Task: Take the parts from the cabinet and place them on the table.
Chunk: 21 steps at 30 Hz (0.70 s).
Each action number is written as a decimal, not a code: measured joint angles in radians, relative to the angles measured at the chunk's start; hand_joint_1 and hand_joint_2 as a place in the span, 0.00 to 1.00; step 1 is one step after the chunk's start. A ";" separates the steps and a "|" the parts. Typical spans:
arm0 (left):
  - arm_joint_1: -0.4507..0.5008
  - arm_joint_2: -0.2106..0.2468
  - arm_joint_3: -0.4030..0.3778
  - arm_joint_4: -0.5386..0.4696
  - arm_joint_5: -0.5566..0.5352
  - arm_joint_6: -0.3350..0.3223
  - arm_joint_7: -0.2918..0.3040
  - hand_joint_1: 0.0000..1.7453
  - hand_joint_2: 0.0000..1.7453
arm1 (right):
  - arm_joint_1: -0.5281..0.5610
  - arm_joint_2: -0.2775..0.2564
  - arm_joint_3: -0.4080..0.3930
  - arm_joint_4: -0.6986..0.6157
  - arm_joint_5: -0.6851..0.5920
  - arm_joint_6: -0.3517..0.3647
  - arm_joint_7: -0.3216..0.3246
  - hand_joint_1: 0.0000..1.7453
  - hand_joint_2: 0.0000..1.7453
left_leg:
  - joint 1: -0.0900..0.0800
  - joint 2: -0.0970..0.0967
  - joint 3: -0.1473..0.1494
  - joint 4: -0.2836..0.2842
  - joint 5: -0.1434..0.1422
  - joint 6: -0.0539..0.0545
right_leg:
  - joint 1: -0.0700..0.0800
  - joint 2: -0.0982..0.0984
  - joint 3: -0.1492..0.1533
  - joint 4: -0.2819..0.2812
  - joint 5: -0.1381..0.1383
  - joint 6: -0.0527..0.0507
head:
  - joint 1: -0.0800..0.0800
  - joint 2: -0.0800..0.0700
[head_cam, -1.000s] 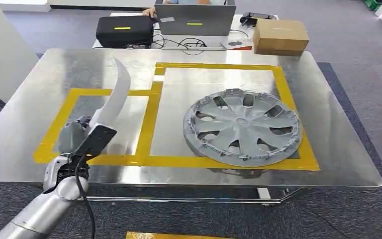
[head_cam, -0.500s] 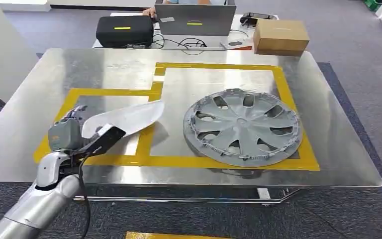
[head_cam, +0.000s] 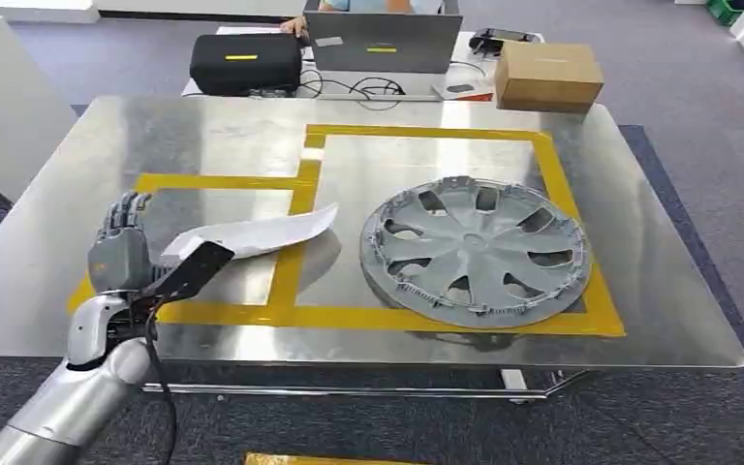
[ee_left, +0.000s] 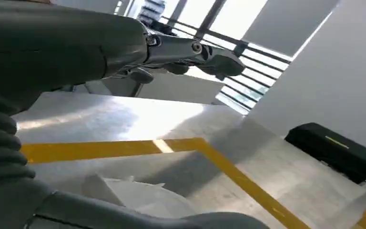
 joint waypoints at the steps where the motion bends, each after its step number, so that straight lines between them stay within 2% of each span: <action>1: 0.011 -0.003 0.005 -0.010 0.020 0.007 -0.014 0.00 0.00 | 0.002 0.000 0.003 0.000 -0.006 -0.006 0.003 0.00 0.00 | 0.000 0.001 -0.002 0.000 0.000 0.000 | -0.003 -0.002 -0.033 0.069 -0.027 0.004 | 0.000 0.000; 2: 0.023 -0.008 0.008 -0.024 0.044 0.013 -0.029 0.00 0.00 | 0.004 0.000 0.005 0.000 -0.012 -0.012 0.008 0.00 0.00 | 0.001 0.001 -0.003 0.001 0.000 -0.001 | -0.005 -0.003 -0.046 0.097 -0.026 0.007 | 0.000 0.000; 3: 0.036 -0.012 0.012 -0.045 0.067 0.017 -0.043 0.00 0.00 | 0.007 0.000 0.008 -0.001 -0.018 -0.018 0.013 0.00 0.00 | 0.004 0.001 -0.003 0.001 0.000 -0.003 | -0.009 -0.003 -0.033 0.075 0.000 0.011 | 0.000 0.000; 4: 0.047 -0.014 0.014 -0.060 0.078 0.019 -0.048 0.00 0.00 | 0.010 0.000 0.012 -0.003 -0.021 -0.023 0.017 0.00 0.00 | 0.007 0.001 -0.003 0.001 0.000 -0.009 | -0.013 -0.004 -0.001 0.017 0.038 0.016 | 0.000 0.000; 6: 0.062 -0.016 0.024 -0.087 0.113 0.029 -0.069 0.00 0.00 | 0.013 0.000 0.018 -0.006 -0.027 -0.027 0.021 0.00 0.00 | 0.016 0.000 -0.003 0.007 -0.002 -0.026 | -0.024 -0.008 0.093 -0.149 0.109 0.028 | 0.000 0.000; 7: 0.072 -0.018 0.033 -0.108 0.150 0.039 -0.086 0.00 0.00 | 0.012 0.000 0.024 -0.006 -0.034 -0.030 0.022 0.00 0.00 | 0.013 -0.002 -0.009 0.015 -0.005 -0.038 | -0.020 -0.001 0.128 -0.186 0.099 0.033 | 0.007 0.000; 8: 0.080 -0.019 0.042 -0.128 0.184 0.049 -0.103 0.00 0.00 | 0.014 0.000 0.029 -0.006 -0.043 -0.032 0.026 0.00 0.00 | 0.012 -0.003 -0.009 0.019 -0.003 -0.045 | -0.021 0.009 0.113 -0.176 0.111 0.013 | 0.003 0.000; 9: 0.089 -0.020 0.048 -0.151 0.213 0.061 -0.118 0.00 0.00 | 0.014 0.000 0.033 -0.006 -0.050 -0.033 0.031 0.00 0.00 | 0.011 -0.004 -0.011 0.021 0.002 -0.052 | -0.021 0.008 0.108 -0.177 0.103 0.003 | 0.003 0.000; 11: 0.116 -0.025 0.065 -0.188 0.268 0.077 -0.138 0.00 0.00 | 0.018 0.000 0.040 -0.007 -0.061 -0.034 0.036 0.00 0.00 | 0.014 -0.005 -0.015 0.019 0.012 -0.062 | -0.018 0.010 0.096 -0.170 0.111 -0.012 | 0.000 0.000; 12: 0.131 -0.025 0.076 -0.205 0.286 0.082 -0.149 0.00 0.00 | 0.021 0.000 0.044 -0.010 -0.064 -0.034 0.039 0.00 0.00 | 0.018 -0.005 -0.020 0.024 -0.004 -0.066 | -0.021 0.009 0.090 -0.172 0.118 -0.025 | -0.001 0.000; 13: 0.145 -0.024 0.091 -0.219 0.321 0.088 -0.168 0.00 0.00 | 0.024 0.000 0.048 -0.014 -0.068 -0.036 0.040 0.00 0.00 | 0.016 -0.005 -0.035 0.061 -0.050 -0.067 | -0.019 0.005 0.082 -0.172 0.124 -0.035 | -0.002 0.000; 15: 0.168 -0.021 0.122 -0.228 0.407 0.107 -0.211 0.00 0.00 | 0.027 0.000 0.052 -0.014 -0.074 -0.036 0.043 0.00 0.00 | 0.012 -0.005 -0.090 0.212 -0.150 -0.070 | -0.014 -0.002 0.064 -0.172 0.137 -0.048 | -0.008 0.000; 16: 0.184 -0.020 0.141 -0.230 0.438 0.113 -0.222 0.00 0.00 | 0.029 0.000 0.055 -0.015 -0.077 -0.036 0.045 0.00 0.00 | 0.012 -0.005 -0.112 0.282 -0.184 -0.069 | -0.011 -0.006 0.055 -0.172 0.143 -0.052 | -0.007 0.000; 17: 0.200 -0.018 0.157 -0.230 0.452 0.121 -0.232 0.00 0.00 | 0.031 0.000 0.057 -0.016 -0.077 -0.035 0.047 0.00 0.00 | 0.011 -0.005 -0.120 0.323 -0.197 -0.067 | -0.007 -0.012 0.045 -0.172 0.149 -0.054 | -0.008 0.000; 18: 0.213 -0.017 0.172 -0.230 0.461 0.126 -0.240 0.00 0.00 | 0.034 0.000 0.059 -0.019 -0.078 -0.035 0.051 0.00 0.00 | 0.009 -0.005 -0.106 0.317 -0.182 -0.063 | -0.003 -0.020 0.035 -0.172 0.157 -0.055 | -0.008 0.000; 19: 0.220 -0.017 0.186 -0.230 0.474 0.133 -0.242 0.00 0.00 | 0.035 0.000 0.061 -0.021 -0.078 -0.035 0.053 0.00 0.00 | 0.007 -0.004 -0.075 0.278 -0.152 -0.059 | 0.000 -0.028 0.025 -0.172 0.163 -0.055 | -0.007 0.000; 20: 0.227 -0.017 0.203 -0.230 0.490 0.142 -0.248 0.00 0.00 | 0.035 0.000 0.063 -0.022 -0.078 -0.034 0.054 0.00 0.00 | 0.003 -0.001 -0.023 0.205 -0.114 -0.053 | 0.002 -0.038 0.017 -0.172 0.171 -0.054 | -0.007 0.000; 21: 0.232 -0.017 0.220 -0.230 0.502 0.151 -0.254 0.00 0.00 | 0.035 0.000 0.066 -0.023 -0.078 -0.034 0.055 0.00 0.00 | -0.003 0.017 0.040 0.119 -0.092 -0.045 | 0.003 -0.046 0.010 -0.172 0.178 -0.051 | -0.007 0.000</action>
